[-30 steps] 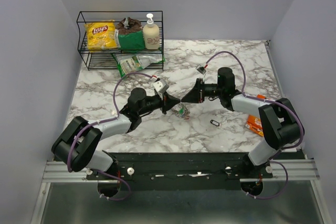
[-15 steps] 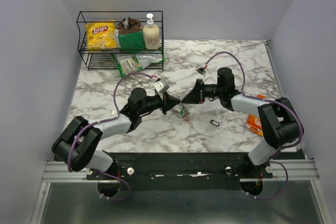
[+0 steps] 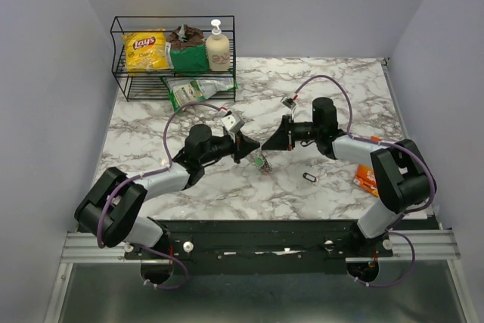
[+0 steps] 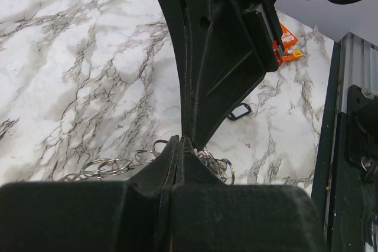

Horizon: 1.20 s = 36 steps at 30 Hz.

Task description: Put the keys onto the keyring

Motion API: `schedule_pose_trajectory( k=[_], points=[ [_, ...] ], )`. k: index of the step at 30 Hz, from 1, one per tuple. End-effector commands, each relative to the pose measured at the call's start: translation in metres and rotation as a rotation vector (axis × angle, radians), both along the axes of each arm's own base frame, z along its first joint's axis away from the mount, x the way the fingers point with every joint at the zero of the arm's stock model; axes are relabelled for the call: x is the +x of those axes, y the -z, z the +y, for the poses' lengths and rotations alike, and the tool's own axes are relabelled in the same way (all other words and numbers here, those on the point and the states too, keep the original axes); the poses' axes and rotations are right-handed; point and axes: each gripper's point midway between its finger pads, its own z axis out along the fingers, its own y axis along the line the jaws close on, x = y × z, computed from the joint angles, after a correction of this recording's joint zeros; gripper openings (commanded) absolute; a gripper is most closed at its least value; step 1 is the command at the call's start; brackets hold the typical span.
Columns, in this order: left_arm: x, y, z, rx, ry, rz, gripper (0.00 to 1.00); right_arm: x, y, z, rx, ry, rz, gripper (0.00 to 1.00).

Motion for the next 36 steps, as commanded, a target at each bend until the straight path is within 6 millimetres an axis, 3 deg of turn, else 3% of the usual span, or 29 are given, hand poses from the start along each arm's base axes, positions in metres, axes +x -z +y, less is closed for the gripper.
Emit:
schedule_pose_trajectory(
  k=[1,3,4,7,16,19,28,36],
  points=[
    [0.001,-0.021,-0.008,-0.009,0.041,-0.033,0.0,0.004,-0.012,0.001,-0.022,0.02,-0.042,0.0],
    [0.001,-0.021,-0.009,0.012,0.053,-0.028,0.01,0.005,-0.017,0.0,-0.04,0.023,-0.058,0.0],
    [0.001,-0.022,-0.01,0.017,0.056,-0.024,0.15,0.006,-0.017,0.0,-0.05,0.027,-0.061,0.0],
    [0.001,-0.021,-0.011,0.053,0.077,-0.008,0.33,0.01,-0.016,-0.002,-0.085,0.045,-0.078,0.0],
    [-0.013,-0.038,-0.006,0.127,0.144,-0.039,0.53,0.007,-0.013,-0.005,-0.141,0.061,-0.085,0.0],
    [-0.019,-0.04,0.0,0.196,0.176,-0.032,0.54,0.008,-0.012,-0.006,-0.167,0.068,-0.096,0.0],
    [-0.052,-0.018,0.019,0.442,0.426,0.083,0.54,0.003,-0.012,-0.007,-0.229,0.048,-0.111,0.0],
    [-0.04,-0.018,0.02,0.452,0.41,0.088,0.53,-0.012,-0.016,-0.001,-0.238,-0.026,-0.146,0.0]
  ],
)
